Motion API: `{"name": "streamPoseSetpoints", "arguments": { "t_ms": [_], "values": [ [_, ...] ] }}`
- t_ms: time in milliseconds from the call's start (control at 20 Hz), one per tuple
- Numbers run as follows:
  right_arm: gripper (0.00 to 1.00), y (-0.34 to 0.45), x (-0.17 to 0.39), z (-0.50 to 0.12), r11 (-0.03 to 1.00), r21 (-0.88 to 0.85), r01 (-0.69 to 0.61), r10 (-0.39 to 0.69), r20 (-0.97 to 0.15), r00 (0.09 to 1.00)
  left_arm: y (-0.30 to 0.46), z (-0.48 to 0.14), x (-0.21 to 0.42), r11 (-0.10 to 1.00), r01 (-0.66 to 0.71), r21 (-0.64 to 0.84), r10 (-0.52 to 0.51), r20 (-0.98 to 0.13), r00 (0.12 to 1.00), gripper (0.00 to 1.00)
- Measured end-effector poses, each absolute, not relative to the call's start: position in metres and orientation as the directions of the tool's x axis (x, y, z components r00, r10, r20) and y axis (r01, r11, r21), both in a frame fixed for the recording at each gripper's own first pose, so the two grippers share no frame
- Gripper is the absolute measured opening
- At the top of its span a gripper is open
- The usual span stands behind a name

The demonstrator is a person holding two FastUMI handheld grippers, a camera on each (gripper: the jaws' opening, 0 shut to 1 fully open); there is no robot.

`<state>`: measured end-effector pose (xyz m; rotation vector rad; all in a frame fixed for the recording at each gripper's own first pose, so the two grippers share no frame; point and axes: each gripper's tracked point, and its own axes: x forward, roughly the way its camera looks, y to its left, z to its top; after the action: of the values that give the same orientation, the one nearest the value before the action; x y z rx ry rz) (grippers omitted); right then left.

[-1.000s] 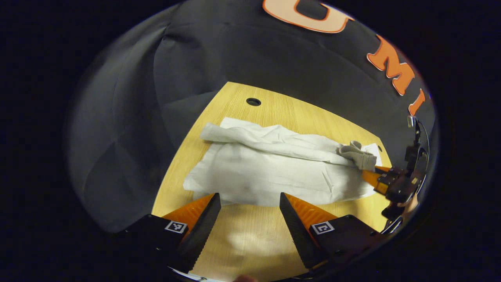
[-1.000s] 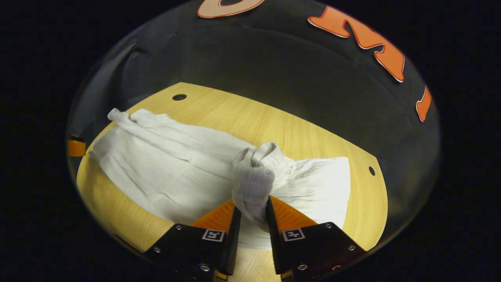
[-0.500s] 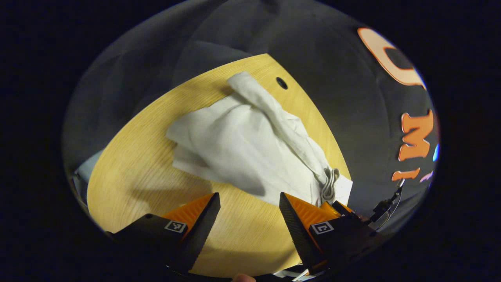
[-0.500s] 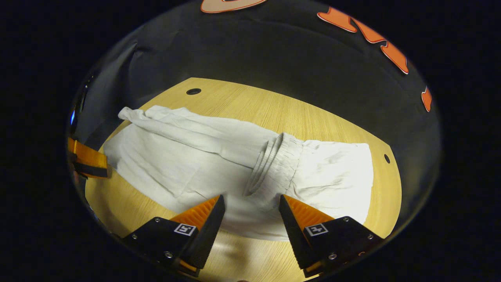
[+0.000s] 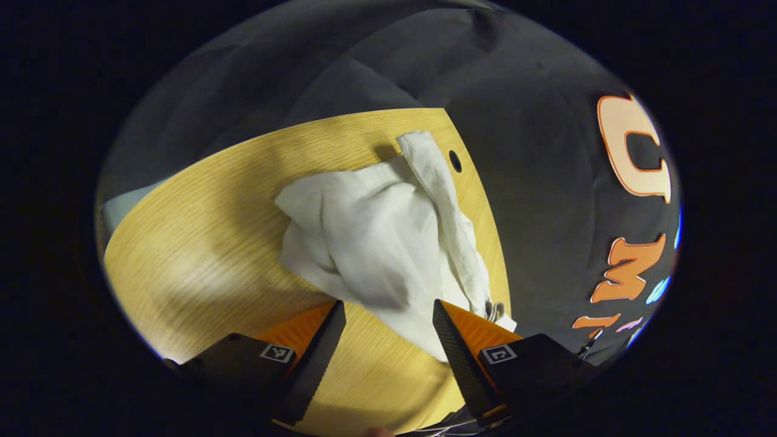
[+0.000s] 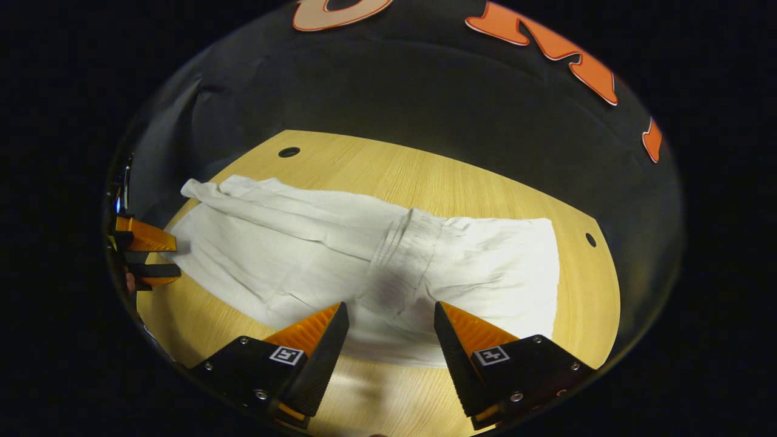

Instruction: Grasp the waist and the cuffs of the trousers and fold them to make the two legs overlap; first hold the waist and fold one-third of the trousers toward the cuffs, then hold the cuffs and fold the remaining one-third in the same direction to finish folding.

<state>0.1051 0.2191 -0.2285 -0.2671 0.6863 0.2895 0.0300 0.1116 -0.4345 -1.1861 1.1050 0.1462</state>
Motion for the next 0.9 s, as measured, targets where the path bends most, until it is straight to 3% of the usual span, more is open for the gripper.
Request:
{"name": "streamPoseSetpoints", "arguments": {
  "t_ms": [100,600,700,850,900],
  "values": [
    [0.87,0.206,0.103,-0.215,0.936,-0.142,-0.323,0.165,-0.633,0.756,0.110,-0.435,0.039,0.414,-0.602,-0.682,-0.432,-0.730,0.530,0.89],
    [0.86,0.116,0.070,-0.149,0.986,-0.094,-0.134,0.062,-0.545,0.836,0.105,-0.446,0.076,0.347,-0.533,-0.772,-0.402,-0.635,0.659,0.84],
    [0.86,0.102,0.063,-0.143,0.989,-0.098,-0.115,0.044,-0.540,0.840,0.105,-0.456,0.079,0.362,-0.543,-0.758,-0.394,-0.652,0.648,0.72],
    [0.86,0.083,0.052,-0.142,0.990,-0.106,-0.095,0.023,-0.540,0.841,0.108,-0.464,0.083,0.365,-0.566,-0.739,-0.366,-0.674,0.642,0.22],
    [0.86,0.078,0.050,-0.140,0.990,-0.105,-0.092,0.021,-0.539,0.842,0.106,-0.464,0.082,0.375,-0.569,-0.731,-0.365,-0.681,0.634,0.14]
  ]
}}
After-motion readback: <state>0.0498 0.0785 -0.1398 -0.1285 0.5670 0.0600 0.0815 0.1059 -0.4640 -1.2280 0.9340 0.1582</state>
